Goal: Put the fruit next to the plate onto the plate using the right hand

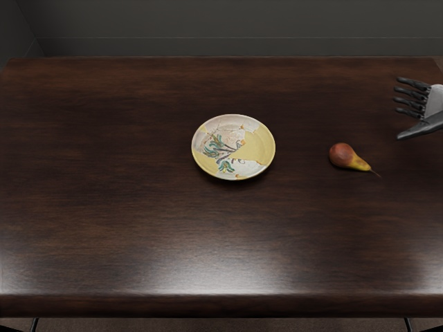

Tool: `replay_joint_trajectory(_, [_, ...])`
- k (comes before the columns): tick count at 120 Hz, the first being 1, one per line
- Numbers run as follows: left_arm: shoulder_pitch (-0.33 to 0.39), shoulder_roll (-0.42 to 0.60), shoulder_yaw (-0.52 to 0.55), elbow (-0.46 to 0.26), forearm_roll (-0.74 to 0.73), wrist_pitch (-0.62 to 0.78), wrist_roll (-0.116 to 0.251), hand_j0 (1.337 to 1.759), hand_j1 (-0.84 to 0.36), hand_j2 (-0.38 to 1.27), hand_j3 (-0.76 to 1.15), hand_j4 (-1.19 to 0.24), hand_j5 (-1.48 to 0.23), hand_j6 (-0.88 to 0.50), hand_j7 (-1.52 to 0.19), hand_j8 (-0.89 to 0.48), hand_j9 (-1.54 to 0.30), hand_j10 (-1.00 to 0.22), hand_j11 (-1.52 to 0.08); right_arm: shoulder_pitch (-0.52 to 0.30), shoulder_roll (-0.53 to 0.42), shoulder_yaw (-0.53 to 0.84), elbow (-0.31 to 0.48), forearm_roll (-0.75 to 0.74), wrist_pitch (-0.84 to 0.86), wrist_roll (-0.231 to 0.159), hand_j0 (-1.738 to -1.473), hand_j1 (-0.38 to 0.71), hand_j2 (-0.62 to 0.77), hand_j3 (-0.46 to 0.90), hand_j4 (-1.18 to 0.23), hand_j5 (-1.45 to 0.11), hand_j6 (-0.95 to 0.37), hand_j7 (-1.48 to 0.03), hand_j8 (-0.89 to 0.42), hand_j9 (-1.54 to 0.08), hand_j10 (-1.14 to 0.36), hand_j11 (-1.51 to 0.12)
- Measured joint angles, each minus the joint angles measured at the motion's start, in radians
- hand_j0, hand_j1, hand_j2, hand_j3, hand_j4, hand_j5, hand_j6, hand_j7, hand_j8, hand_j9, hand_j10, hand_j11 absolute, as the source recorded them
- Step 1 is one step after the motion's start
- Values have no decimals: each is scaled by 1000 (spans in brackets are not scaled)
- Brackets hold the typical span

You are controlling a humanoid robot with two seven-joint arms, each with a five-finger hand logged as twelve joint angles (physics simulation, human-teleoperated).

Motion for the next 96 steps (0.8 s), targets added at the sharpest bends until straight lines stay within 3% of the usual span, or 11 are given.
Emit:
replay_joint_trajectory(18, [0,0,0,0,0,0,0,1658,324,4,0,-20,-27,-20,-27,-20,-27,-20,-27,6,1,-2,-1,-1,0,-1,-1658,-349,2,0,0,0,1,0,1,0,1,0])
replay_joint_trajectory(32, [0,0,0,0,0,0,0,1658,324,4,0,-21,-27,-21,-27,-20,-27,-20,-27,20,53,-6,4,-6,0,-2,-1658,-349,2,0,0,0,1,0,1,0,1,0])
replay_joint_trajectory(39, [0,0,0,0,0,0,0,1658,324,4,0,-21,-27,-21,-27,-21,-27,-21,-27,30,61,-11,53,-15,0,-18,-1658,-349,2,0,0,0,1,0,1,0,1,0])
replay_joint_trajectory(44, [0,0,0,0,0,0,0,1658,324,4,0,-21,-27,-21,-27,-21,-27,-21,-27,35,30,-12,149,-20,0,-51,-1658,-349,2,0,0,0,1,0,1,0,1,0])
replay_joint_trajectory(57, [0,0,0,0,0,0,0,1658,324,4,0,-21,-27,-21,-27,-21,-27,-21,-27,45,-128,-13,498,-27,-24,-142,-1658,-349,2,0,0,0,0,0,0,0,0,0])
replay_joint_trajectory(69, [0,0,0,0,0,0,0,1658,324,4,0,-21,-27,-21,-27,-21,-27,-21,-27,63,-197,-13,712,-53,-209,-256,-1658,-349,2,0,0,0,0,0,0,0,0,0])
replay_joint_trajectory(80, [0,0,0,0,0,0,0,1658,324,4,0,-21,-27,-21,-27,-21,-27,-21,-27,83,-234,-14,825,-104,-400,-353,-1658,-349,1,0,-1,0,-1,0,-1,0,0,0])
replay_joint_trajectory(96, [0,0,0,0,0,0,0,1658,324,4,0,-20,-27,-20,-27,-20,-27,-20,-27,108,-239,-16,882,-222,-552,-473,-1658,-349,1,0,-1,0,-2,0,-1,0,-1,0])
